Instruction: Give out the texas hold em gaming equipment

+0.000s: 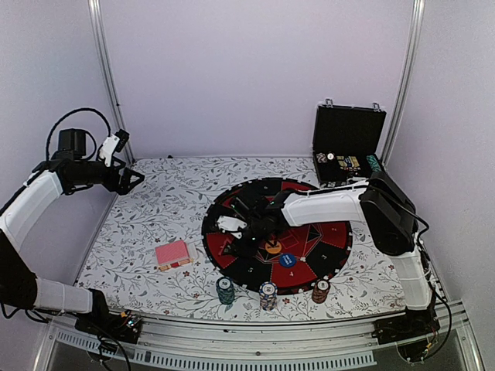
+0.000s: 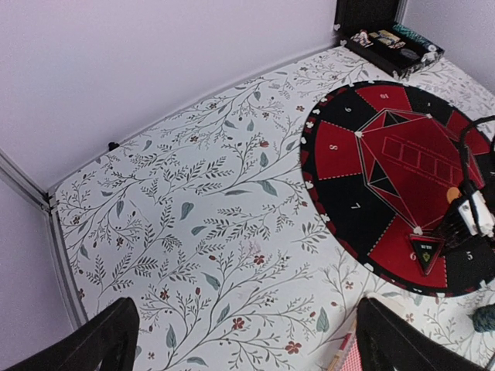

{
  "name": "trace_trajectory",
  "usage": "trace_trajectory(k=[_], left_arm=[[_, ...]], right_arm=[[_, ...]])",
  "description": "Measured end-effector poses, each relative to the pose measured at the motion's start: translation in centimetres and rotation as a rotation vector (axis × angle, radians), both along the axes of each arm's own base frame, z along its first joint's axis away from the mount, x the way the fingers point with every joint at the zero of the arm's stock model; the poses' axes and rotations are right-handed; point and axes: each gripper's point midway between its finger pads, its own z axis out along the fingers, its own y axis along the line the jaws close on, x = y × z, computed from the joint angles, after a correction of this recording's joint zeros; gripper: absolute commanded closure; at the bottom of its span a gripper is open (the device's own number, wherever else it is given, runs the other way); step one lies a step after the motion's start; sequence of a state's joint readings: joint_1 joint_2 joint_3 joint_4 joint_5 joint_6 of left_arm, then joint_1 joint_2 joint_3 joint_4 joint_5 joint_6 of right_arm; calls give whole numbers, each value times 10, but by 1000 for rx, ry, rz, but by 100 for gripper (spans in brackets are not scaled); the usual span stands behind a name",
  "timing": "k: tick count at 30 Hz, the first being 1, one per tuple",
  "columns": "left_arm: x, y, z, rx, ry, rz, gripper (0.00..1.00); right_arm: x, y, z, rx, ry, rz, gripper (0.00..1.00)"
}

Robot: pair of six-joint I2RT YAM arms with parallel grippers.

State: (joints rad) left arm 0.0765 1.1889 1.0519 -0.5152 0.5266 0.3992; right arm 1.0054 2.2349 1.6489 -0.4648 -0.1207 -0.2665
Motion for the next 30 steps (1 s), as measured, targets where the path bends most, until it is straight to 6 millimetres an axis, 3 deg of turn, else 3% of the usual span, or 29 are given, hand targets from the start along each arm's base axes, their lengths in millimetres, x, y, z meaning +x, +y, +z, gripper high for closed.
trace_trajectory(k=[9, 16, 21, 27, 30], left_arm=[[0, 0, -1, 1, 1, 1, 0], [0, 1, -1, 3, 6, 3, 0], [-2, 0, -3, 2, 20, 2, 0], [-4, 0, -3, -1, 26, -1, 0], [-4, 0, -4, -1, 28, -2, 0]], right_arm=[[29, 29, 10, 78, -51, -33, 73], [44, 32, 18, 114, -59, -70, 39], [50, -5, 16, 93, -24, -153, 28], [56, -52, 43, 98, -37, -270, 26], [53, -71, 45, 81, -40, -319, 25]])
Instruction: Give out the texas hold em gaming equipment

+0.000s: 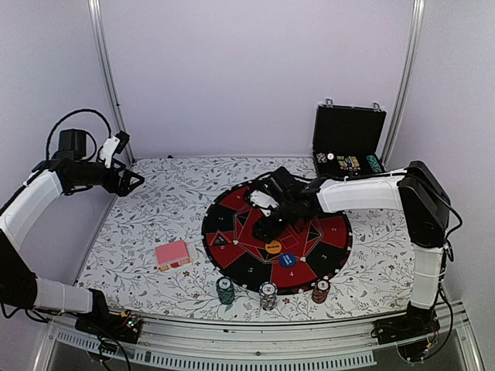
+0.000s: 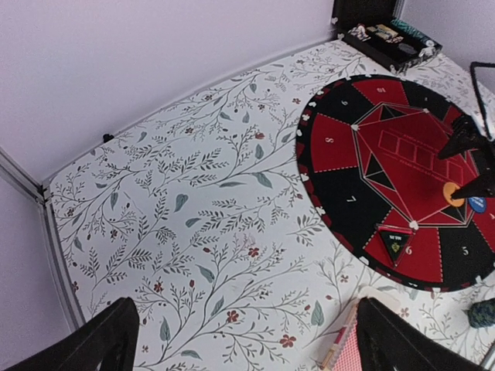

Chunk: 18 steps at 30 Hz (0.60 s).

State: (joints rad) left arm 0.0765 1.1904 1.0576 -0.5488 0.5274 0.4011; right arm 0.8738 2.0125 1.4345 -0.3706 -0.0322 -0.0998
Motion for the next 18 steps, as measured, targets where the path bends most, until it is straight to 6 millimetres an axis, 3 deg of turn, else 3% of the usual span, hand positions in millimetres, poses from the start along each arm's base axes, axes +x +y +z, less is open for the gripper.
trace_trajectory(k=[9, 18], left_arm=[[-1, -1, -1, 6, 5, -10, 0], [-1, -1, -2, 7, 10, -13, 0]], right_arm=[[-30, -44, -48, -117, 102, -90, 23], [-35, -47, -46, -118, 95, -123, 30]])
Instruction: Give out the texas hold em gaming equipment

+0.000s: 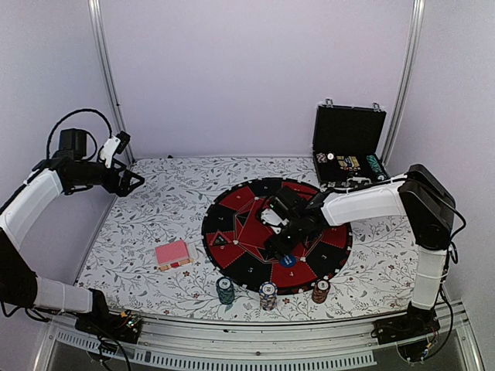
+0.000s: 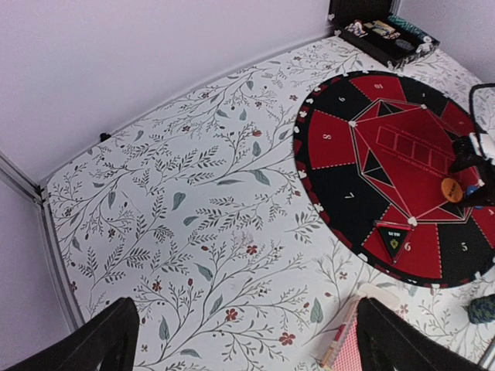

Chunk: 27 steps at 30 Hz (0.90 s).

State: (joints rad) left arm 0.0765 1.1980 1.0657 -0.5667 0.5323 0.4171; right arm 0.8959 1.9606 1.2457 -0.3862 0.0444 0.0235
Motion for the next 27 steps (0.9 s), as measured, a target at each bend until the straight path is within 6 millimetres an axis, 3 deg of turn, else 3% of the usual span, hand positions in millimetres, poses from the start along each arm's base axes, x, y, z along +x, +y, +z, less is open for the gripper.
trace_trajectory(k=[7, 17, 27], left_arm=[[3, 0, 8, 1, -14, 0, 0], [2, 0, 8, 2, -8, 0, 0], [5, 1, 10, 3, -7, 1, 0]], right_arm=[[0, -4, -2, -29, -12, -6, 37], [0, -5, -2, -34, -13, -4, 40], [6, -3, -3, -35, -19, -6, 54]])
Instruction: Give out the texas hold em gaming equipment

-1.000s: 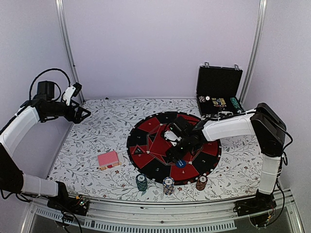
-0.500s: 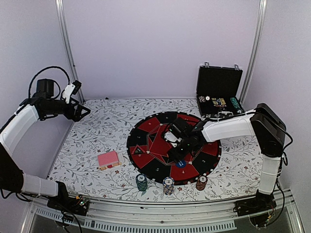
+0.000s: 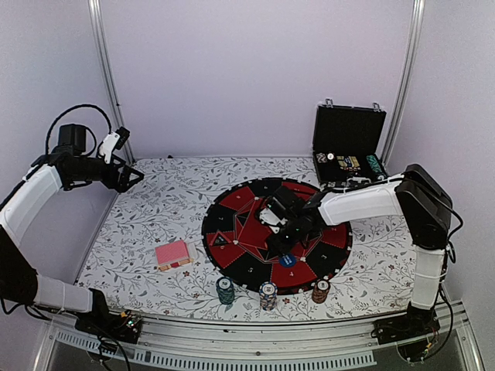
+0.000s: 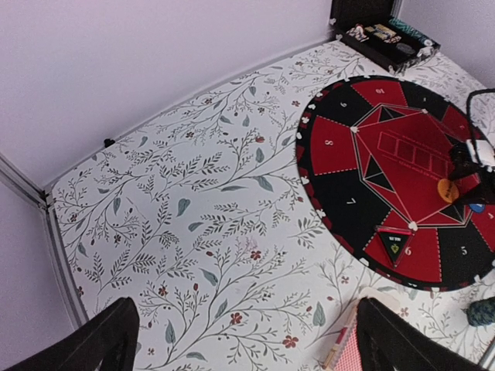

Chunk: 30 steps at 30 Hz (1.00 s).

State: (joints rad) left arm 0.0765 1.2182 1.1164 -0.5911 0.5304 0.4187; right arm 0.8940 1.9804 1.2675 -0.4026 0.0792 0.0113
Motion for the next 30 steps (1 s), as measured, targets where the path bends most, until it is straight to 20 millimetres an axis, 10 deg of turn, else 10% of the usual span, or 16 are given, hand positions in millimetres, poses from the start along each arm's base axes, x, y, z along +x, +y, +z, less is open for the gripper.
trace_trajectory(k=[21, 30], left_arm=[[-1, 1, 0, 10, 5, 3, 0], [-1, 1, -1, 16, 4, -3, 0]], right_arm=[[130, -22, 18, 47, -154, -155, 62], [173, -31, 14, 70, -171, -195, 37]])
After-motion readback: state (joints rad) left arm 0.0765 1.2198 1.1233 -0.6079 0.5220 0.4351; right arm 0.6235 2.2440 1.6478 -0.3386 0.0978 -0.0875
